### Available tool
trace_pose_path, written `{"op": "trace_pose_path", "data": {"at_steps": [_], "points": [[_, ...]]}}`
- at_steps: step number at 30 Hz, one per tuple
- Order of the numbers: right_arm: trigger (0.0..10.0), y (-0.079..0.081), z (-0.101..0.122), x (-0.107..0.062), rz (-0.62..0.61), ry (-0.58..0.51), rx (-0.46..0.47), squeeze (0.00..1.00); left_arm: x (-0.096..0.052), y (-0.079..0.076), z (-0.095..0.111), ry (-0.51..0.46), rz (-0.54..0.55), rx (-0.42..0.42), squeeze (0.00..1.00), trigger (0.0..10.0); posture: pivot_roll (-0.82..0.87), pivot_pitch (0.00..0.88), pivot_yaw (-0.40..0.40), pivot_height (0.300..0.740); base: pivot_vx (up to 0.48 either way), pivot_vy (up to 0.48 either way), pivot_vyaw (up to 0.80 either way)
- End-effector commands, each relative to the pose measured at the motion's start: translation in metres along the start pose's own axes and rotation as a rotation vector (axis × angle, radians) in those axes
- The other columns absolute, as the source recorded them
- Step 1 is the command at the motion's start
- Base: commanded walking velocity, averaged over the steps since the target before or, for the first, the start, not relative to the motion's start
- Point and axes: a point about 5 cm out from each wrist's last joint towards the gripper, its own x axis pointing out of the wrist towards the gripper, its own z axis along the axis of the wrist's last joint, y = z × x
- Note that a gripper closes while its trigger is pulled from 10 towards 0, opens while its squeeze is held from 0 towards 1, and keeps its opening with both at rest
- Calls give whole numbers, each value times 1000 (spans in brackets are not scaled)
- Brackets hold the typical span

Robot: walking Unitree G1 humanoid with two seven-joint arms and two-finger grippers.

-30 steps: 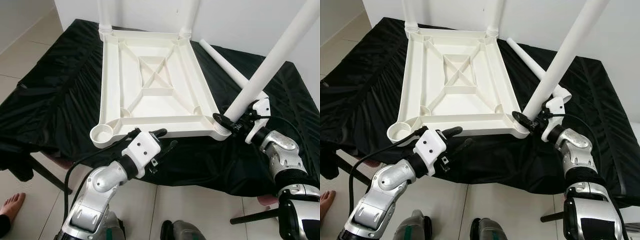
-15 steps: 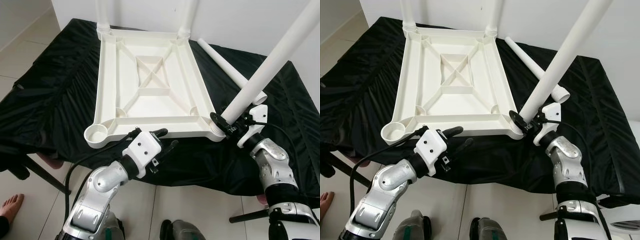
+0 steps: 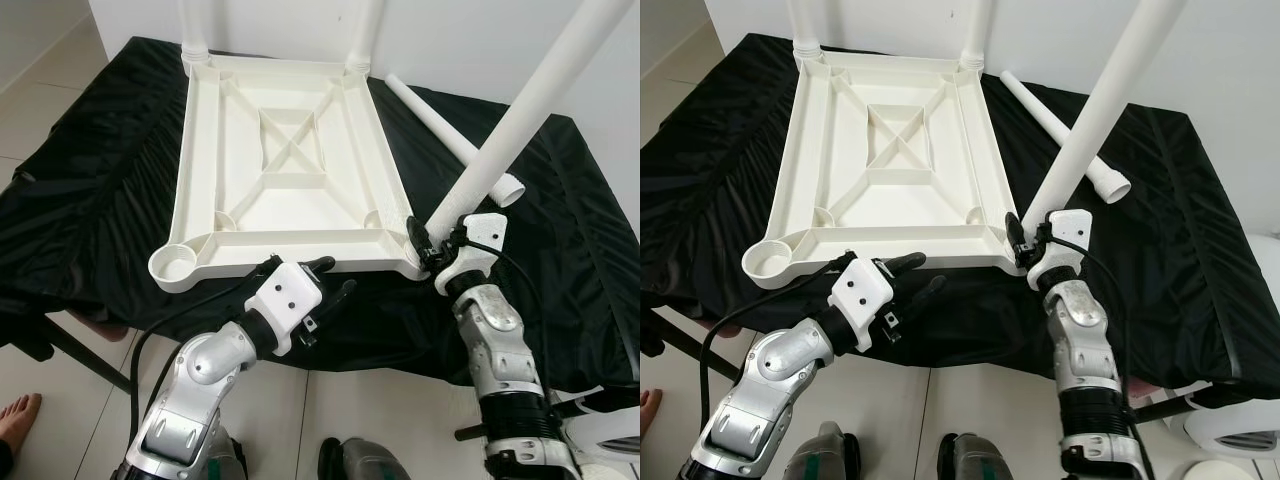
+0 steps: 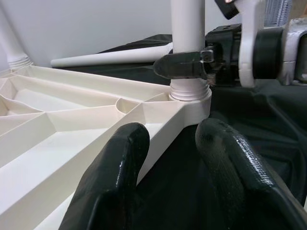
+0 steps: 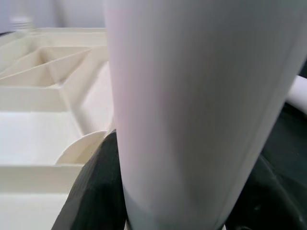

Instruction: Building children table

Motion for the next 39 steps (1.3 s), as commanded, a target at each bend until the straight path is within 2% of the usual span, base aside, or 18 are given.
{"op": "trace_pose_path", "data": {"at_steps": [1, 3, 5, 8, 11, 19, 20, 21, 22, 23, 30, 35, 39], "points": [[10000, -5, 0, -3, -102, 8, -19, 0, 0, -1, -2, 10, 46, -12, 0, 10000, 36, 69, -106, 740, 0, 0, 0], [10000, -2, 1, -5, -121, 9, -18, 0, 0, -1, -2, 10, 46, -12, 0, 10000, 36, 69, -106, 740, 0, 0, 0], [10000, 7, 1, -7, -226, 15, -13, 0, 0, -1, -2, 9, 52, -17, 0, 10000, 42, 63, -113, 740, 0, 0, 0], [10000, 15, 1, -8, -287, 23, -5, 0, 0, -1, -2, 8, 55, -20, 0, 10000, 44, 61, -115, 740, 0, 0, 0], [10000, 21, 2, -8, -285, 20, -5, 0, 0, -2, -1, 6, 55, -22, 0, 10000, 46, 57, -116, 740, 0, 0, 0], [10000, 20, 1, -11, -304, 41, 15, 0, -1, -2, -2, 7, 51, -23, 0, 10000, 45, 54, -114, 740, 0, 0, 0], [10000, 20, 2, -12, -310, 39, 18, 90, -1, -2, -1, 7, 50, -22, 0, 10000, 44, 54, -113, 740, 0, 0, 0], [10000, 20, 2, -12, -310, 39, 18, 90, -1, -2, -1, 7, 50, -22, 0, 10000, 44, 54, -113, 740, 0, 0, 0], [10000, 21, 2, -12, -309, 38, 38, 831, -1, -2, -1, 6, 50, -23, 0, 10000, 44, 54, -113, 740, 0, 0, 0], [10000, 21, 3, -12, -310, 34, 49, 1000, -1, -2, -1, 5, 49, -23, 0, 10000, 43, 51, -112, 740, 0, 0, 0], [10000, 16, 7, -14, -278, 11, 36, 1000, -1, -2, -1, 4, 47, -25, 0, 10000, 42, 48, -112, 740, 0, 0, 0], [10000, 8, 11, -18, -189, -15, 50, 1000, -1, -3, -1, 4, 47, -24, 0, 10000, 40, 48, -112, 740, 0, 0, 0], [10000, -1, 13, -24, -56, -30, 48, 1000, 0, -2, -1, 3, 47, -24, 0, 10000, 35, 48, -112, 740, 0, 0, 0]]}}
